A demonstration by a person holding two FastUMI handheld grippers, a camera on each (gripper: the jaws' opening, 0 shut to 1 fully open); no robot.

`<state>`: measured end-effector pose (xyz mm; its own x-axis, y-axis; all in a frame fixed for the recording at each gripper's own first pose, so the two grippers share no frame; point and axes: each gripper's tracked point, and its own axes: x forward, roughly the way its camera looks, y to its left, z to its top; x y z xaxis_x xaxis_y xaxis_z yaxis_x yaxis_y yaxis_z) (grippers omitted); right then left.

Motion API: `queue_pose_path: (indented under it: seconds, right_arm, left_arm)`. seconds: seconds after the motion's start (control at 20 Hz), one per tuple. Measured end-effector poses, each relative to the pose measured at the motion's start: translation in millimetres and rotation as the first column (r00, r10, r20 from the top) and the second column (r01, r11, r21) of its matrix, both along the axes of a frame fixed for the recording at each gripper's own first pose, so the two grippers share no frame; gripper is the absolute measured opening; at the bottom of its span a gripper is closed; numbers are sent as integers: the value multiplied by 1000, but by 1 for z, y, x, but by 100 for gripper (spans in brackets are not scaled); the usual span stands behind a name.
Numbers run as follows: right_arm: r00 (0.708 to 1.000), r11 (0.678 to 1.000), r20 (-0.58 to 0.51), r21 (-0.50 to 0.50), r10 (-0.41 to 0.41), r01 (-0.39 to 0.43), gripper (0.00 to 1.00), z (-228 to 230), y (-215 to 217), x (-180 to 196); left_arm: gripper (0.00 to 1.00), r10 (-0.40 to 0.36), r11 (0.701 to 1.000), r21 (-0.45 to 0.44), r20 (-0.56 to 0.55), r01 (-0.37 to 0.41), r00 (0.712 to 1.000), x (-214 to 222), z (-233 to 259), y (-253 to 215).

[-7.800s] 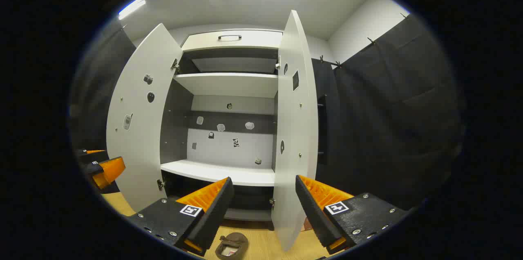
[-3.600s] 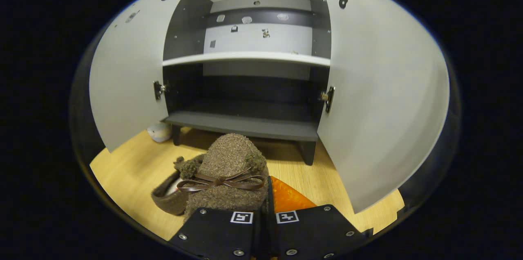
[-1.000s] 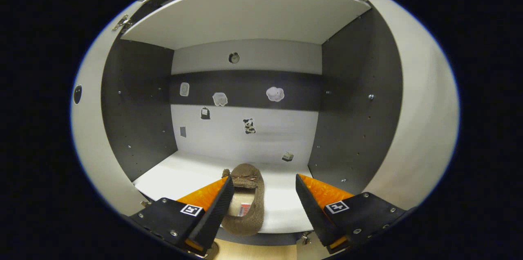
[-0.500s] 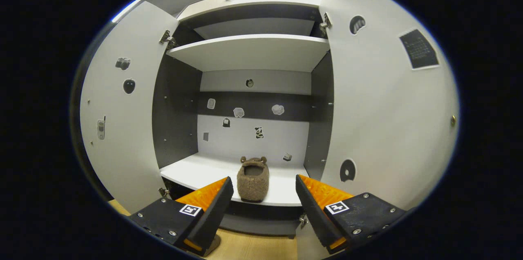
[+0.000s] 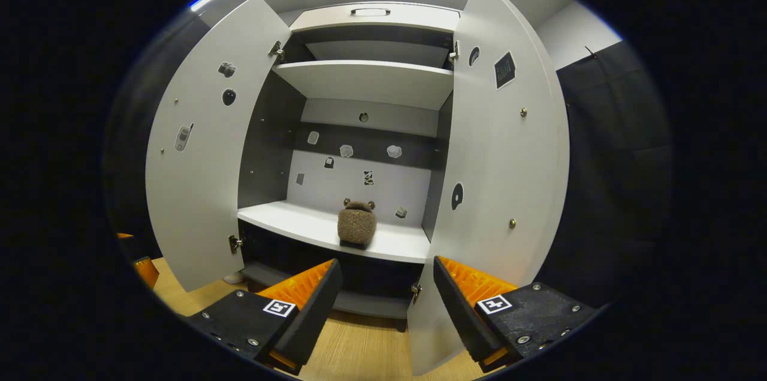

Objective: Grab one shoe with the right hand and put it into the shoe cabinet, grab the other shoe with the left hand and put it into the shoe cabinet; then close the right door with the right hand and the left door with the left hand.

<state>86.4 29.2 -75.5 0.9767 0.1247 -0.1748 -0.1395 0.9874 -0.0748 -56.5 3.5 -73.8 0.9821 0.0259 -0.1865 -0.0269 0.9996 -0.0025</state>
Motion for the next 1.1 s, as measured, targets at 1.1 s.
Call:
queue_pose_path:
  seconds: [1.1]
  right_arm:
    - [996, 992, 18, 97, -83, 81, 94, -18, -41, -35]
  left_arm:
    - [98, -246, 966, -115, -680, 231, 691, 77, -313, -3]
